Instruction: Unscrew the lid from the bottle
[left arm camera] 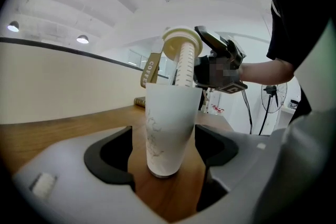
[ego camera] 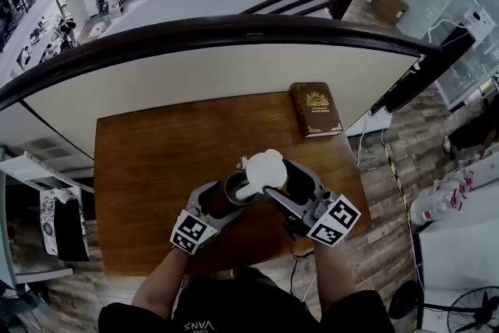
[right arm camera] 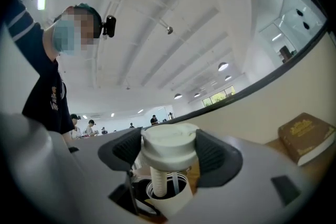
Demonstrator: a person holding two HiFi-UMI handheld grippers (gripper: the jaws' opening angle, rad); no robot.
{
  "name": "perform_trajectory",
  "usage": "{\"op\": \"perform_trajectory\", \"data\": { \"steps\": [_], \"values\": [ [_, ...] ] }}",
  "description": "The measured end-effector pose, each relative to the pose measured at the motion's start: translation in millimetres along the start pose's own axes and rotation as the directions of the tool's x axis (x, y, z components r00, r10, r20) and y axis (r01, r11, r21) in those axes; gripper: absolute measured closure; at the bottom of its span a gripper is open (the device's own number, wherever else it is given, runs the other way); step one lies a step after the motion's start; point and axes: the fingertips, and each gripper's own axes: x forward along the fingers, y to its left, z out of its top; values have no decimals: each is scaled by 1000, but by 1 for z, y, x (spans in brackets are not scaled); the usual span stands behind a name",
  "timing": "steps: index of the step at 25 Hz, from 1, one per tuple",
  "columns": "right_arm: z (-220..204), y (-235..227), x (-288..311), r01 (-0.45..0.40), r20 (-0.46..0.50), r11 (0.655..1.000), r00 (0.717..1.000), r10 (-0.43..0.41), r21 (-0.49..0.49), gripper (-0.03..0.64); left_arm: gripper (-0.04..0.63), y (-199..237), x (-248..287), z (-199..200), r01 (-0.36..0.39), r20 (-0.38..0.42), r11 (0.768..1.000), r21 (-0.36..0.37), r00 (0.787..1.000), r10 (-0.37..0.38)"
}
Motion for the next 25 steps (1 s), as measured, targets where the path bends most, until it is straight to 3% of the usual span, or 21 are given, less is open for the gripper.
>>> {"op": "perform_trajectory", "data": {
  "steps": [9,19,25],
  "values": [
    [15,12,-20,165,135,983,975,-174,76,295,229,8,-59,37,-37,69,999,23,997,35],
    [47,38,-56,301,317,944,890,-329,134,295,229,21,-121,89,-66,192,996,55,980,54],
    [47,57,-73,375,361,912,837,-410,167,295,233,20,-147,108,-45,232,996,74,972,26]
  ]
}}
